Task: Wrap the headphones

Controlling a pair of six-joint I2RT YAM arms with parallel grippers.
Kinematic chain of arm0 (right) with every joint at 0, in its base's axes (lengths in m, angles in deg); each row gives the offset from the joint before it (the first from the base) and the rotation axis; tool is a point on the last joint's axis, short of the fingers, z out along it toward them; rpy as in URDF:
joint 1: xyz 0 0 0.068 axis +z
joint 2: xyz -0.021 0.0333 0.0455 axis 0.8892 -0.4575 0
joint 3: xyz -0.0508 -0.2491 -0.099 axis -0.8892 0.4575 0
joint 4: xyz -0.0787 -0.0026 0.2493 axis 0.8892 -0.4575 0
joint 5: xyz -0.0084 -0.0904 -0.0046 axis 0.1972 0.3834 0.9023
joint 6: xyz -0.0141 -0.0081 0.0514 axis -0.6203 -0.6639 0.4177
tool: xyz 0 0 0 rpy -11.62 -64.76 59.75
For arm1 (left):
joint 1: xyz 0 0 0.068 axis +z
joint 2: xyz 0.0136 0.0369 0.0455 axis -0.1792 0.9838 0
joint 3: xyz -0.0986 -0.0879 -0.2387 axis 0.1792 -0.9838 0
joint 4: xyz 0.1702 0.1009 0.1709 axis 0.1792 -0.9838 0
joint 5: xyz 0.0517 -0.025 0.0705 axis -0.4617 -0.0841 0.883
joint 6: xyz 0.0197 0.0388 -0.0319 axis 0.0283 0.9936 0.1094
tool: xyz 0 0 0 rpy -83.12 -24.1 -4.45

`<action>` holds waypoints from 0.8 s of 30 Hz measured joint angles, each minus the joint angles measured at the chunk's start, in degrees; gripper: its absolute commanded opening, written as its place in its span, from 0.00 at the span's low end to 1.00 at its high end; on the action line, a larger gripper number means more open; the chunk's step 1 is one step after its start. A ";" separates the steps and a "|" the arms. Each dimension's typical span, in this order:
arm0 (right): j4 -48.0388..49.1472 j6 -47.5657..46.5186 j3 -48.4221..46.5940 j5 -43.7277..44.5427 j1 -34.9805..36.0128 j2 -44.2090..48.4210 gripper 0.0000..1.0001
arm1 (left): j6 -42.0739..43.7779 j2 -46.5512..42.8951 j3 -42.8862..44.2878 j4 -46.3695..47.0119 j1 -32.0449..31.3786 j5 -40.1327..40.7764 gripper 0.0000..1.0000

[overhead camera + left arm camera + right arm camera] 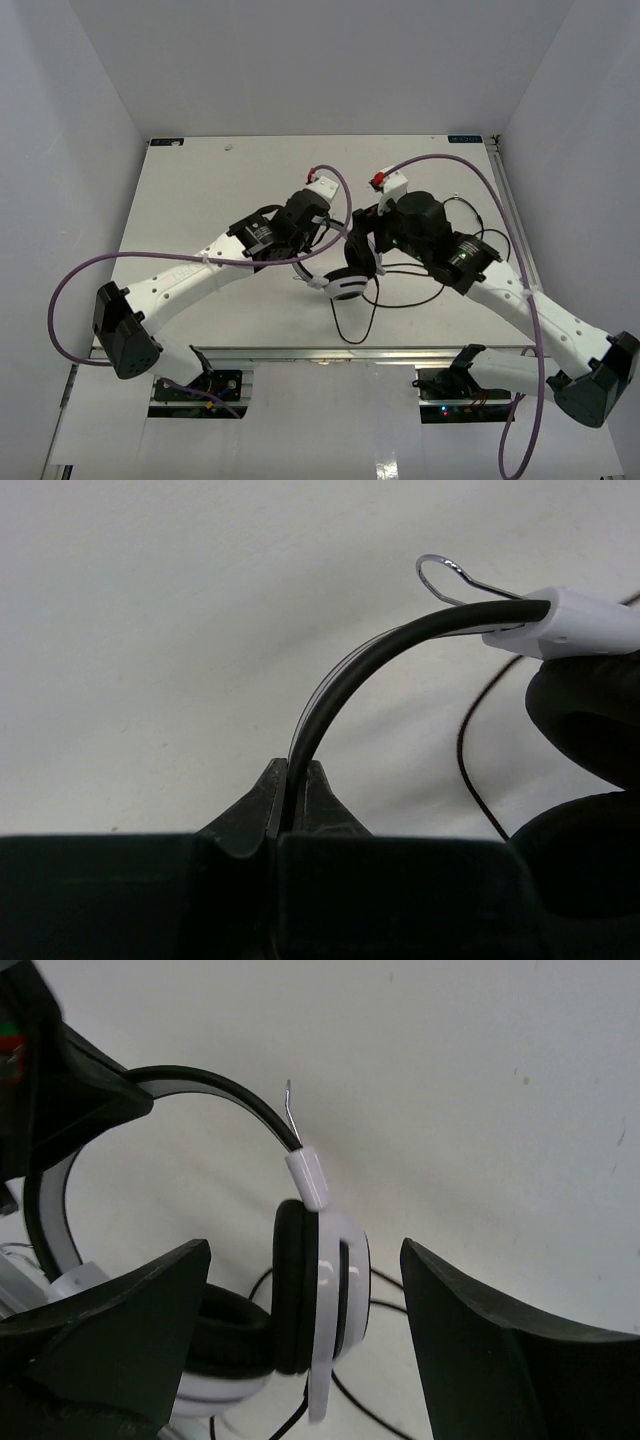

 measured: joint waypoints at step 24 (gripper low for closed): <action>33.90 -7.31 27.03 -16.47 0.03 18.07 0.79 | -14.28 -23.94 9.81 -4.72 8.45 4.53 0.00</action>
